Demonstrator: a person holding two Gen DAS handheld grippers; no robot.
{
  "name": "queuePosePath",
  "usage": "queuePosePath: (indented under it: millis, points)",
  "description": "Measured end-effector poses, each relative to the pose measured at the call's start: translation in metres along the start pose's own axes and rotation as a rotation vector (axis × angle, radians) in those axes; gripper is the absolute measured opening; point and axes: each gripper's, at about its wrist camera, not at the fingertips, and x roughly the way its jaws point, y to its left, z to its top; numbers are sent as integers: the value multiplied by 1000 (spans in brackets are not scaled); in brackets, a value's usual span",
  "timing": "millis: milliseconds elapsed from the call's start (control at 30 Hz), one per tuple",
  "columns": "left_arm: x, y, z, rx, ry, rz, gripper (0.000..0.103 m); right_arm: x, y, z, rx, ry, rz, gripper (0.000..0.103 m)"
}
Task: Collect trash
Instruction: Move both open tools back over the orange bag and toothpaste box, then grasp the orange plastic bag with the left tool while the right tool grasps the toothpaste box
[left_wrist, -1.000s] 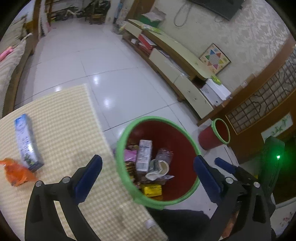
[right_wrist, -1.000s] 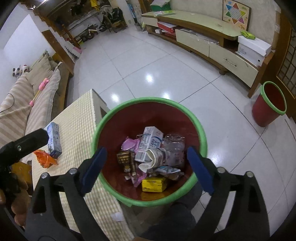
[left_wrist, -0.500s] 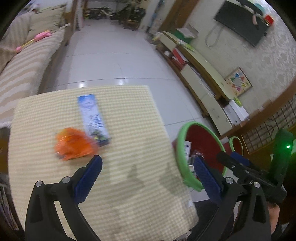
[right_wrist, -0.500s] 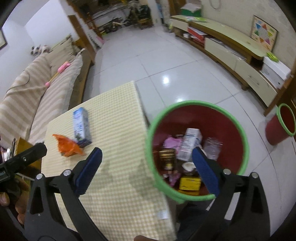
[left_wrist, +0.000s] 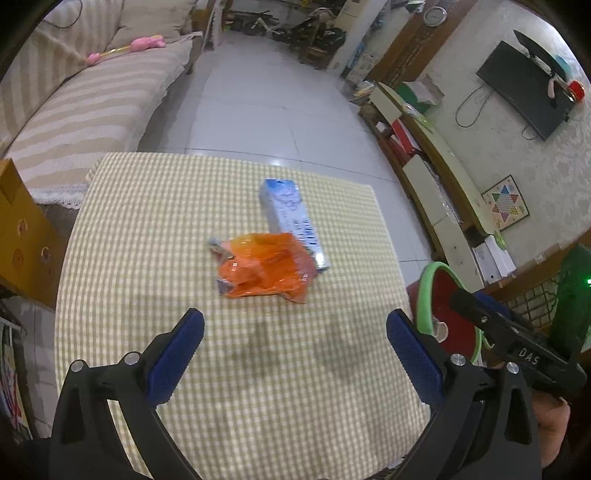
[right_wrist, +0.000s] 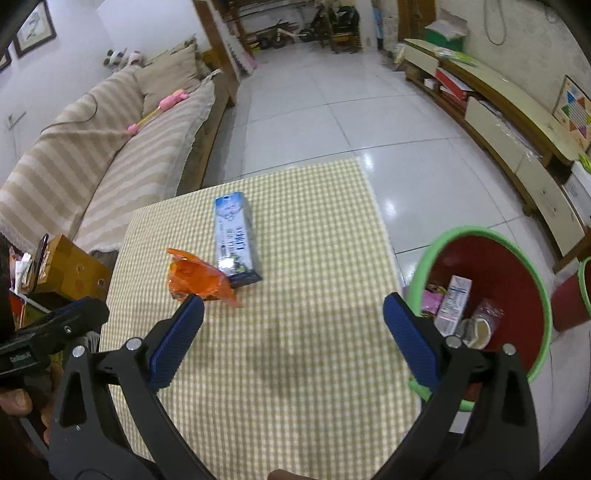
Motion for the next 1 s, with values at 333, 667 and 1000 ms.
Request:
queuePosePath:
  millis: [333, 667, 1000]
  points:
    - [47, 34, 16, -7, 59, 15, 95, 41, 13, 10, -12, 53, 2, 96]
    - [113, 38, 19, 32, 131, 36, 95, 82, 17, 28, -31, 90, 4, 96]
    - [147, 54, 20, -10, 143, -1, 65, 126, 25, 43, -45, 119, 28, 96]
